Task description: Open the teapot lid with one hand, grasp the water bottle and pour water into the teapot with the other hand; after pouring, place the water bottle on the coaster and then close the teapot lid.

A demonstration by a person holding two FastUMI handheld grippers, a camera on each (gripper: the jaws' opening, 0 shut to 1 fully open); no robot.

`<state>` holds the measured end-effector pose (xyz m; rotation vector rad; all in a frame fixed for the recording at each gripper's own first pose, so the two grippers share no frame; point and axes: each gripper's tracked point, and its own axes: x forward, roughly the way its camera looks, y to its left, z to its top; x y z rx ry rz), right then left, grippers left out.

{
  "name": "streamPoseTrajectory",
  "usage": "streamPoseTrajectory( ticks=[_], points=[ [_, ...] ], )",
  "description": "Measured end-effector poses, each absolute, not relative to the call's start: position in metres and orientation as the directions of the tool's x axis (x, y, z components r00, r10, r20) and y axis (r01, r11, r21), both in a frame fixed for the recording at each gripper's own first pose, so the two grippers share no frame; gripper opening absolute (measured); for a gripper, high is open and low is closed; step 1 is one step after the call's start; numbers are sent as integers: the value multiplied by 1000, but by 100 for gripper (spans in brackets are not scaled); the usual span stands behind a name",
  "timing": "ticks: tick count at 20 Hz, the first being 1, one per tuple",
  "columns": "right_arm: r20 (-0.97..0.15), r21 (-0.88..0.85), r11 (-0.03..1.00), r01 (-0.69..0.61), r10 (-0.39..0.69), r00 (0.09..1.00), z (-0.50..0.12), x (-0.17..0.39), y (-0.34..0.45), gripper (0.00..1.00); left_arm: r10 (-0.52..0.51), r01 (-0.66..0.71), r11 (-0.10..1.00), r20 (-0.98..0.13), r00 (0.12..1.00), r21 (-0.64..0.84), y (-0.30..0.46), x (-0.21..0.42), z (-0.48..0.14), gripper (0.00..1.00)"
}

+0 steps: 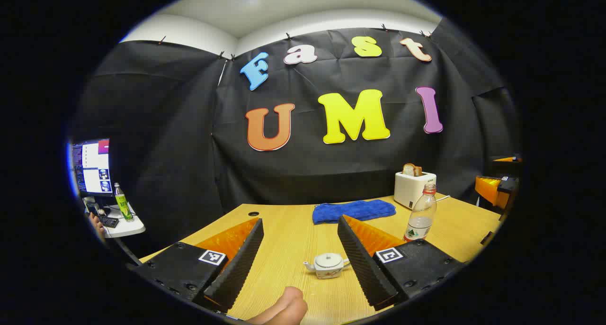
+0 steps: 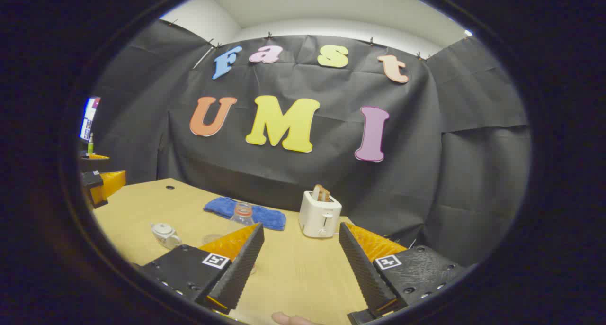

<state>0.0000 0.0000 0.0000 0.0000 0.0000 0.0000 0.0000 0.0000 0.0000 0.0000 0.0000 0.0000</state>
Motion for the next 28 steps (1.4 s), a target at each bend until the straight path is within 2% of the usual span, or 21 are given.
streamPoseTrajectory(
  ticks=[17,19,24,28],
  points=[
    [-20,-2,1000,17,-17,1000,-7,5,-7,98,-18,18,1000,-30,999,-9,-1,5,-10,99],
    [-32,10,1000,3,-2,999,-10,7,-3,95,-30,29,999,-34,999,-34,-3,13,-15,99],
    [-52,7,1000,11,-10,999,-17,14,-5,98,-61,59,992,-15,998,-108,-14,47,-34,99],
    [-50,-4,1000,21,-21,999,-19,16,-7,97,-96,87,985,-54,994,-146,-29,69,-63,100]
  ],
)
